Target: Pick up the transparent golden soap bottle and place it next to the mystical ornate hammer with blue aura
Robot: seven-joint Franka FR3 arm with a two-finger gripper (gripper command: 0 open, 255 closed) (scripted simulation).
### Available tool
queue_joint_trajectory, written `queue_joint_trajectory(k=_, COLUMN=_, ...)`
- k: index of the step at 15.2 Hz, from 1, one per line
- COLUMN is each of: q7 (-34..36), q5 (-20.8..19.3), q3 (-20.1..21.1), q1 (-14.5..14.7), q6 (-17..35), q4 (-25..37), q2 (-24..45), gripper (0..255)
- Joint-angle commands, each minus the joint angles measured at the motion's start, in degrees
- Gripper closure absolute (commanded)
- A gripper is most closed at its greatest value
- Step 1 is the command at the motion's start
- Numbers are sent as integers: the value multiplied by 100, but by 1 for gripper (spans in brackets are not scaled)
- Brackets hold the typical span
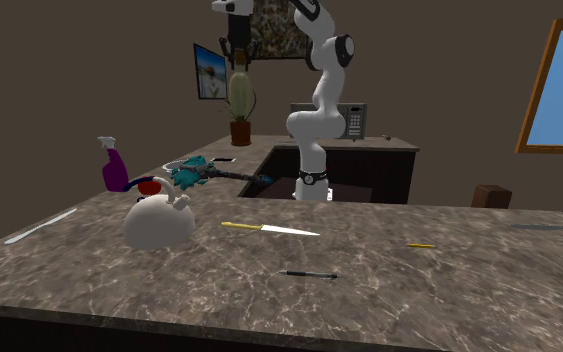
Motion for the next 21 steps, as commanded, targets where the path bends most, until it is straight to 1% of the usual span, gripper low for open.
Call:
queue_joint_trajectory(k=1, q7=-250, q5=-203, q3=-153, q1=-63, q6=-36, q4=-110, q2=-247, gripper=255)
queue_joint_trajectory(k=6, q7=-896, q5=-732, q3=-607, q1=-203, q6=-55, q4=-210, q2=-671, gripper=255)
queue_joint_trajectory(k=11, q7=-1572, q5=-1283, q3=-1097, q1=-321, q6=-33, q4=-162, q2=-976, gripper=255)
queue_joint_trajectory(k=16, q7=-2267, q5=-1826, q3=-1626, q1=-396, q6=42, q4=35, q2=-1157, gripper=255)
queue_joint_trajectory(k=21, q7=-2966, q5=-2336, q3=-2197, q1=-398, q6=172, q4=384, q2=-1220, gripper=255)
